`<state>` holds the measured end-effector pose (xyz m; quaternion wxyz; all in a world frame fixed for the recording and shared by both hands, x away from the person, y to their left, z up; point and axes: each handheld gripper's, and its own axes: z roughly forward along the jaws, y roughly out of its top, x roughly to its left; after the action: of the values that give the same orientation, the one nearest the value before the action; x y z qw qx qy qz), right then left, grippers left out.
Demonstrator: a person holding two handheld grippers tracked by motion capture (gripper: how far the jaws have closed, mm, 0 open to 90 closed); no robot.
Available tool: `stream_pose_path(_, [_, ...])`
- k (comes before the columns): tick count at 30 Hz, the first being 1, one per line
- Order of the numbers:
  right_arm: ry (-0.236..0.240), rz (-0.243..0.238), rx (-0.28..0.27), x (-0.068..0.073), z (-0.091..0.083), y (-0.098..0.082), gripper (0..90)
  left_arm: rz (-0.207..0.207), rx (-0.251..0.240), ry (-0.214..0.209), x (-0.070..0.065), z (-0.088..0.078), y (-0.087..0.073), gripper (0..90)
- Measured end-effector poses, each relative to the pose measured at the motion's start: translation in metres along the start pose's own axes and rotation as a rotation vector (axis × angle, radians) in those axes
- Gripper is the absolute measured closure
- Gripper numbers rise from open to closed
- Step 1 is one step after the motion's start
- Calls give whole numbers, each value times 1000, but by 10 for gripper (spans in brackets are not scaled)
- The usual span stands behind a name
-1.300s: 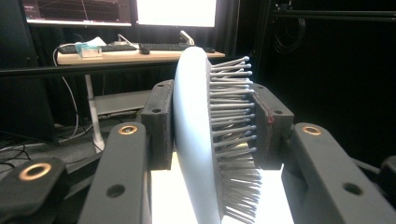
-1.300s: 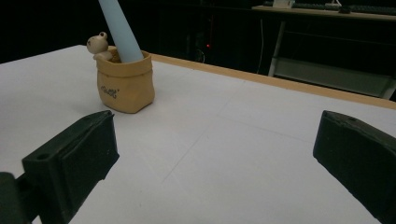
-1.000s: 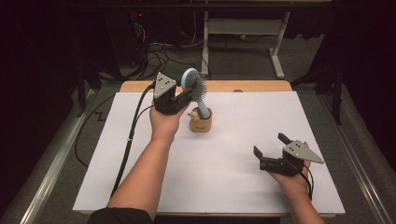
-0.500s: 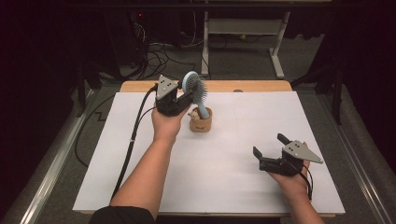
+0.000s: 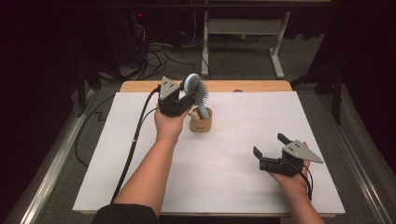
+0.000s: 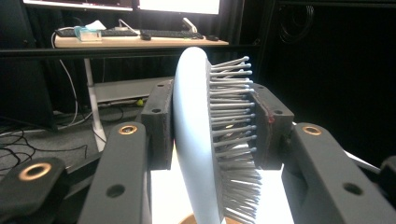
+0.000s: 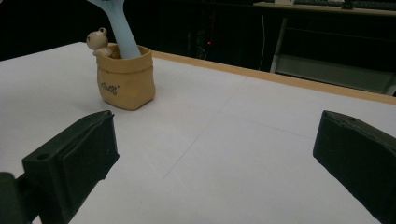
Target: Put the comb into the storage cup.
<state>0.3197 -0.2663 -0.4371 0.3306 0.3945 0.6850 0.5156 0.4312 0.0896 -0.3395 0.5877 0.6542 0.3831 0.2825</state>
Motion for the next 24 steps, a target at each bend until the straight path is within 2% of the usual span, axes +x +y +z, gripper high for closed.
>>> stream_pose_path(24, [-2, 1, 4, 0, 0, 0, 2, -13, -2, 4, 1, 3, -6, 575])
